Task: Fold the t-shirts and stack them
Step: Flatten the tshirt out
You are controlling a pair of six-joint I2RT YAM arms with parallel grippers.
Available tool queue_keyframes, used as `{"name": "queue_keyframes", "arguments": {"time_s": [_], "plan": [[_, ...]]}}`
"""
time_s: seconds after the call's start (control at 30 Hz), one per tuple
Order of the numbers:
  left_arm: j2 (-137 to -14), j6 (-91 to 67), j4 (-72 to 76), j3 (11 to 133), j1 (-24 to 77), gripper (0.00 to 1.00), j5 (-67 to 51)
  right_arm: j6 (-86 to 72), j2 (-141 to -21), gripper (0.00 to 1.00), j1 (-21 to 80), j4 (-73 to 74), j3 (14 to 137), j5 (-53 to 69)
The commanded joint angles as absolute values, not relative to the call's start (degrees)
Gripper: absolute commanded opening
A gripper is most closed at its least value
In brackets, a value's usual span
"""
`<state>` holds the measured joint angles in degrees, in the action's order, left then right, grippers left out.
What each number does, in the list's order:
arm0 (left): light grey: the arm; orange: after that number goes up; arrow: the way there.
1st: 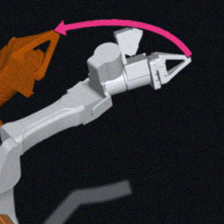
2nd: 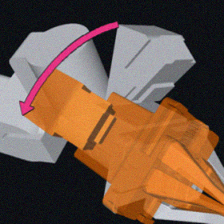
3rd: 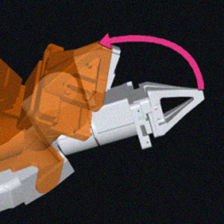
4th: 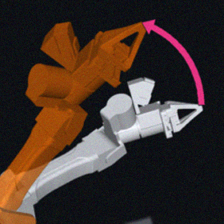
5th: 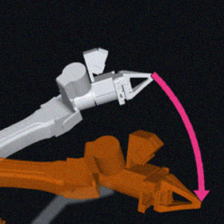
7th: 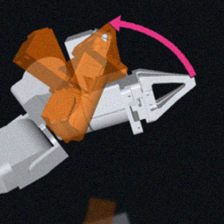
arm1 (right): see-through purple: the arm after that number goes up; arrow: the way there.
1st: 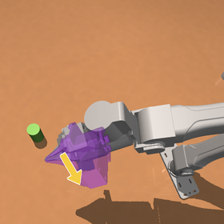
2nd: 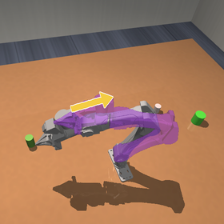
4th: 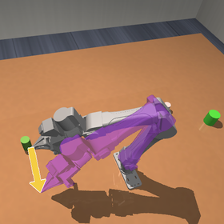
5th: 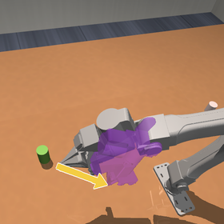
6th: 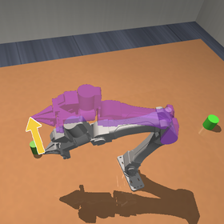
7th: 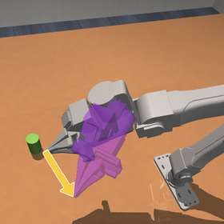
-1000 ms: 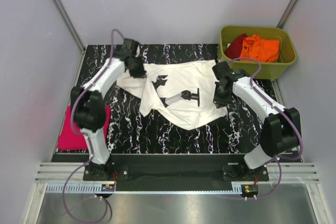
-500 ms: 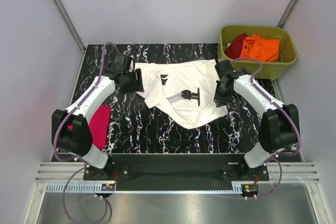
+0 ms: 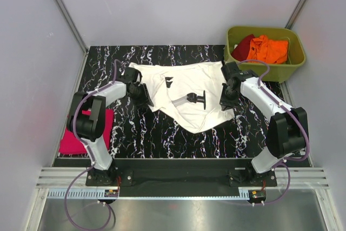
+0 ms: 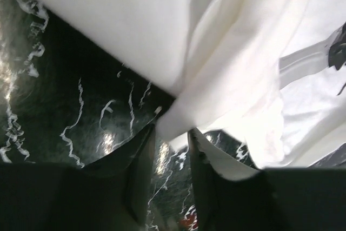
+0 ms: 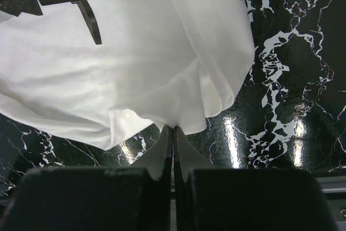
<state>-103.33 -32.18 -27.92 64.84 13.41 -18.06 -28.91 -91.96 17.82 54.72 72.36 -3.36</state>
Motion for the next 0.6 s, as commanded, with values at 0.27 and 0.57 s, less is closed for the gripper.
{"name": "queue_keyframes", "arguments": {"time_s": [0.27,0.57], "plan": [[-103.6,-36.3,-27.9,77.0,30.3,0.04,-17.4,-28.0,-90.9,0.00,17.5,52.9,71.4,-3.0],[-102.3,-28.6,-35.8,85.3,29.4,0.80,-10.8,-27.7,-90.4,0.00,16.9,53.3,71.1,-2.6]]}}
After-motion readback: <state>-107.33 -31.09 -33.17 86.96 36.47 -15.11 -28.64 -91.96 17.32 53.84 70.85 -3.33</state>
